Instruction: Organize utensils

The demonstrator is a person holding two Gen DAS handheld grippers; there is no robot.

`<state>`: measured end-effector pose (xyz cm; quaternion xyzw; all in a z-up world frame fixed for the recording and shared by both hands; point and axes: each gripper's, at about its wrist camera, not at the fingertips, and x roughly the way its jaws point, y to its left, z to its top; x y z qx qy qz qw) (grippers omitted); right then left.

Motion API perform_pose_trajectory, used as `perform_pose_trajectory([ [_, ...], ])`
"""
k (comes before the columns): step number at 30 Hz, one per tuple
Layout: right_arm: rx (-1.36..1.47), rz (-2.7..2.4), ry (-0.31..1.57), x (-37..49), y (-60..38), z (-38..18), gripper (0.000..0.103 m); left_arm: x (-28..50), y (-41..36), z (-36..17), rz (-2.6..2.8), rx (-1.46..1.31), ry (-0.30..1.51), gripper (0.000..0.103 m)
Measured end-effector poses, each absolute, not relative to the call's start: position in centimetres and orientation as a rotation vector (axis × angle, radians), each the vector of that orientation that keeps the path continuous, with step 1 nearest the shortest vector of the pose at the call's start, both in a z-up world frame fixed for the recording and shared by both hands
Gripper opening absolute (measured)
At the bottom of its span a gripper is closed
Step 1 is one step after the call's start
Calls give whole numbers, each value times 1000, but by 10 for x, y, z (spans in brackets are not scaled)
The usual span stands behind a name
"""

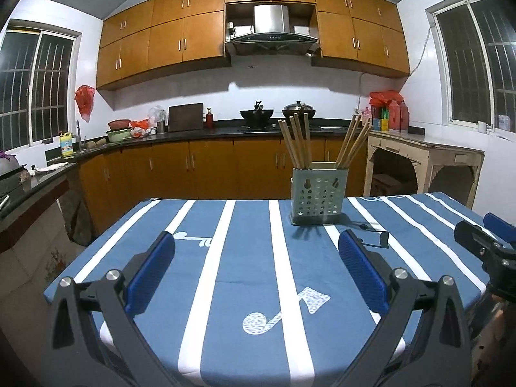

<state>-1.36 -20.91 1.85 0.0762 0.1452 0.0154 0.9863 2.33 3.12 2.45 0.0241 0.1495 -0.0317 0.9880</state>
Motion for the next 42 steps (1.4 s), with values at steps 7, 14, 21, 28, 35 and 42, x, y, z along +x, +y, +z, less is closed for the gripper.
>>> perform_pose_trajectory([
  [7,147,6,298,-14,-209,16,101,25,30,23,-63,44,307,99],
  [14,133,-38,316,-12,-209,14,101,27,30,21,-64,44,314,99],
  [21,125,-87,337,-9,-210,14,101,30,30,18,-59,44,320,99],
  [28,121,-100,342,-8,-211,13,101,32,31,15,-46,46,325,99],
  [35,115,-103,343,-7,-210,13,101,33,29,14,-38,55,325,99],
  [42,118,-102,345,-7,-210,14,101,34,30,13,-27,55,332,99],
])
